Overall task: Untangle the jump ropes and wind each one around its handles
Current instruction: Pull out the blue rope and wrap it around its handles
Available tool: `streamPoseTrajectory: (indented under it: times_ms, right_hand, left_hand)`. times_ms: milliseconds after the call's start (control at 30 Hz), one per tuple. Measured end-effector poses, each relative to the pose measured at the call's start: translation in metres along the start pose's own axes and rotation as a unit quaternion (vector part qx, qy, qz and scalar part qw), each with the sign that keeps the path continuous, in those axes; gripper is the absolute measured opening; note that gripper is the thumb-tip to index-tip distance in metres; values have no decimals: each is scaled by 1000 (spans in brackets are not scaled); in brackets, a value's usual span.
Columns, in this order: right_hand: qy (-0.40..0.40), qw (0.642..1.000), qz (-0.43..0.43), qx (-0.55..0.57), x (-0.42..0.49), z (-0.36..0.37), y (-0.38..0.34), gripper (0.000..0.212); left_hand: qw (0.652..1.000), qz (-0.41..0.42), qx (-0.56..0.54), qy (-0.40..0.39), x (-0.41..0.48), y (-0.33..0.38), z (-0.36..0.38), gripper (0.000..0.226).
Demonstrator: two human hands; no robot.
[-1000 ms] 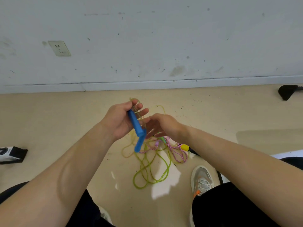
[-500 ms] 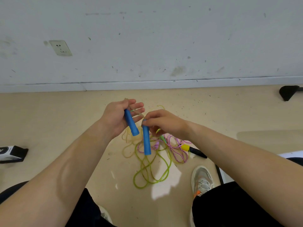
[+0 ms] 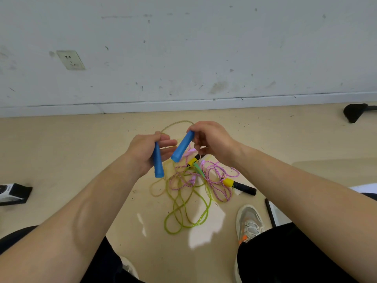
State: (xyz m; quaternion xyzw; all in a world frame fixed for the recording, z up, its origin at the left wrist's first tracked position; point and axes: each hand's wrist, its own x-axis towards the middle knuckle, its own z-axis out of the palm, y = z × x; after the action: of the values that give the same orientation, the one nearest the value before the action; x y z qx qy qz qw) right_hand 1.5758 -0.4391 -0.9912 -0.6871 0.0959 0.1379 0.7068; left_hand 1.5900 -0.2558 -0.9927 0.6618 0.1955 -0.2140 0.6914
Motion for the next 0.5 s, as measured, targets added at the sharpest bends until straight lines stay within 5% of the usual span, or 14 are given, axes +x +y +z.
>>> streamPoseTrajectory:
  times_ms: [233,500]
  right_hand:
    - [-53,991,-10,-123,-1,5,7,24]
    - [-104,974,-19,-201,-2,4,15,19]
  left_hand:
    - [992,15,38,-120,-9,-3,11,33]
    - [981,12,102,-166,-13,-8,13,29]
